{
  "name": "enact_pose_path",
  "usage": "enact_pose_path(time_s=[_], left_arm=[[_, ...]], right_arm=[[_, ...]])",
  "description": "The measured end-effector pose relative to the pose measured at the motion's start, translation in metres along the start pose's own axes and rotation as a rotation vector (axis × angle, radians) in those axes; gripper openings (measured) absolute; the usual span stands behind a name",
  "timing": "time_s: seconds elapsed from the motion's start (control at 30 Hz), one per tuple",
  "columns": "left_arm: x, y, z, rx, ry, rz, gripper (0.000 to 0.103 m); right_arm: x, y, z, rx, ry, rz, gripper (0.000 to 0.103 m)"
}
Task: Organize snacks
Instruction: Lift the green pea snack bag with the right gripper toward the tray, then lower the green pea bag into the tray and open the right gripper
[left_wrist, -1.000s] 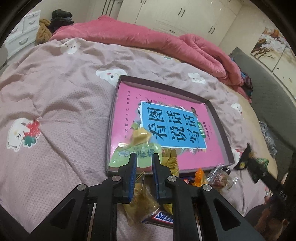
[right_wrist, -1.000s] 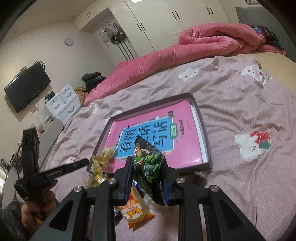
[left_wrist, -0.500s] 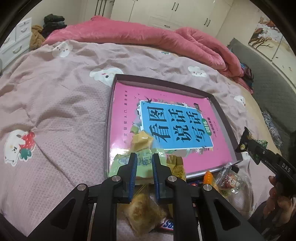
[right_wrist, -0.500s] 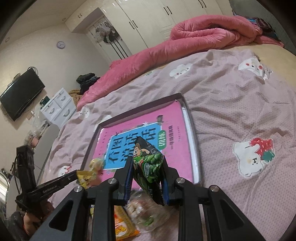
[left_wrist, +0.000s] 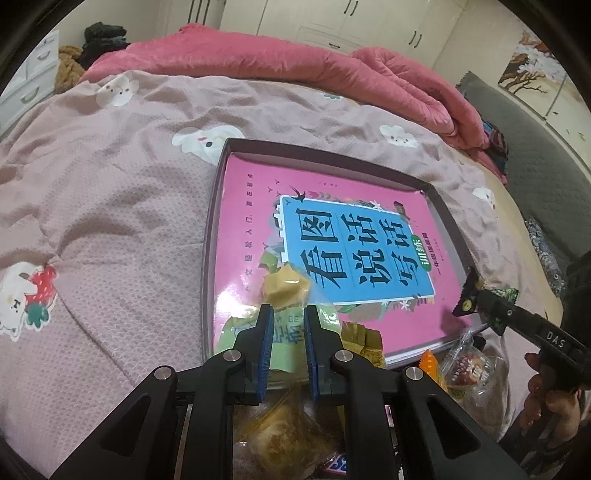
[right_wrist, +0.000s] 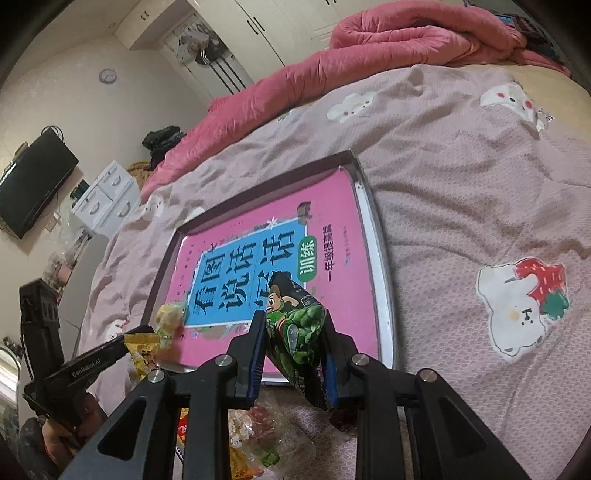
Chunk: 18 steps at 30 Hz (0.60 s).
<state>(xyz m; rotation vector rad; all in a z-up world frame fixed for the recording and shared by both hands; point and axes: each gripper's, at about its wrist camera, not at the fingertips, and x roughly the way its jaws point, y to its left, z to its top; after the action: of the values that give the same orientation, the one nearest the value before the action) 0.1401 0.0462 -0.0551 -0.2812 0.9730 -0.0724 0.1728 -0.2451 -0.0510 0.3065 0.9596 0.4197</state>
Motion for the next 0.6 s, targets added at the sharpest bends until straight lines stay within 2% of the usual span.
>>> enact_pose_path(time_s=[0.23,0.43,0.6], left_arm=[[0.0031,0.0007,-0.0011,-0.001,0.008,0.005,0.021],[0.0035,0.0022,-0.0013,-0.007,0.008,0.006,0.035],[0.0030,0.0012,-0.0028,-0.002,0.008,0.008,0.037]], right_arm=[[0.0098,-0.0031,-0.0020,0.013,0.031,-0.019,0.028],[0.0083,-0.0064,-0.0019,0.023,0.027,-0.042,0.029],[0.0054,-0.0084,-0.0019,0.026,0.019,-0.072,0.031]])
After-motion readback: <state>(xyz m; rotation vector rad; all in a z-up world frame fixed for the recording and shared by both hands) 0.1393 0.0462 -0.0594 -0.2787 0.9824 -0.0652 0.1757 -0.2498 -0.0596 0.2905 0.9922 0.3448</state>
